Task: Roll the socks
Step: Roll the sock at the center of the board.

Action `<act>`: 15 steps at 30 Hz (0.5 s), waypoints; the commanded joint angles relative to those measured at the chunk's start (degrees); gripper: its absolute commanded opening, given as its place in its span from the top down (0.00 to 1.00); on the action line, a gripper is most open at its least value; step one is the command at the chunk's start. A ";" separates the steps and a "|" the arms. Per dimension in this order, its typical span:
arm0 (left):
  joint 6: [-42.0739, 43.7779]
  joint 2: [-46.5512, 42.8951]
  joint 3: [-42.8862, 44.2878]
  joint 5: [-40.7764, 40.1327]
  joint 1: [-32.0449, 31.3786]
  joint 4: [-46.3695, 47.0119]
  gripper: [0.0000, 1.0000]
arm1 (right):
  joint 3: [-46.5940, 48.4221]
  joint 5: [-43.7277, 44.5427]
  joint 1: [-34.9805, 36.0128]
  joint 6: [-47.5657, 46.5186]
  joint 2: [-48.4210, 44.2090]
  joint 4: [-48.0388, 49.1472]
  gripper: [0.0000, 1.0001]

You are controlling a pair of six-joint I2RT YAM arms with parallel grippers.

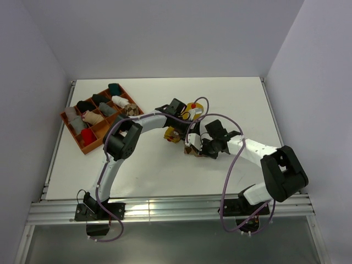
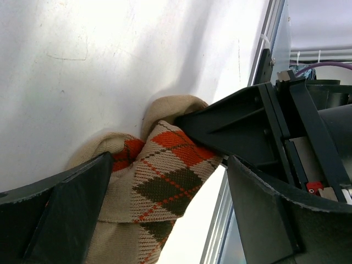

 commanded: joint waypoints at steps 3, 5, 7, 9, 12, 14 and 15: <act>3.33 3.35 -3.01 -11.19 0.03 -1.30 0.12 | 4.72 -2.59 -1.47 2.88 1.43 -5.68 0.78; 3.15 3.62 -3.01 -10.67 0.11 -1.30 0.16 | 5.70 -3.03 -2.09 3.14 1.61 -6.22 0.78; 2.80 3.27 -3.45 -10.05 0.02 -0.77 0.21 | 5.87 -3.56 -2.53 3.32 1.61 -6.31 0.78; 2.45 2.57 -4.06 -10.13 0.11 0.19 0.21 | 6.05 -4.52 -2.97 3.58 1.52 -6.57 0.77; 2.00 1.16 -5.47 -9.79 0.37 2.22 0.14 | 7.36 -6.80 -4.55 3.50 1.87 -8.06 0.74; 2.00 0.46 -5.91 -10.31 0.38 3.27 0.12 | 7.80 -8.30 -5.95 3.41 1.70 -8.94 0.71; 2.09 0.37 -6.00 -10.14 0.38 3.53 0.11 | 8.24 -8.65 -6.31 3.32 1.52 -9.21 0.71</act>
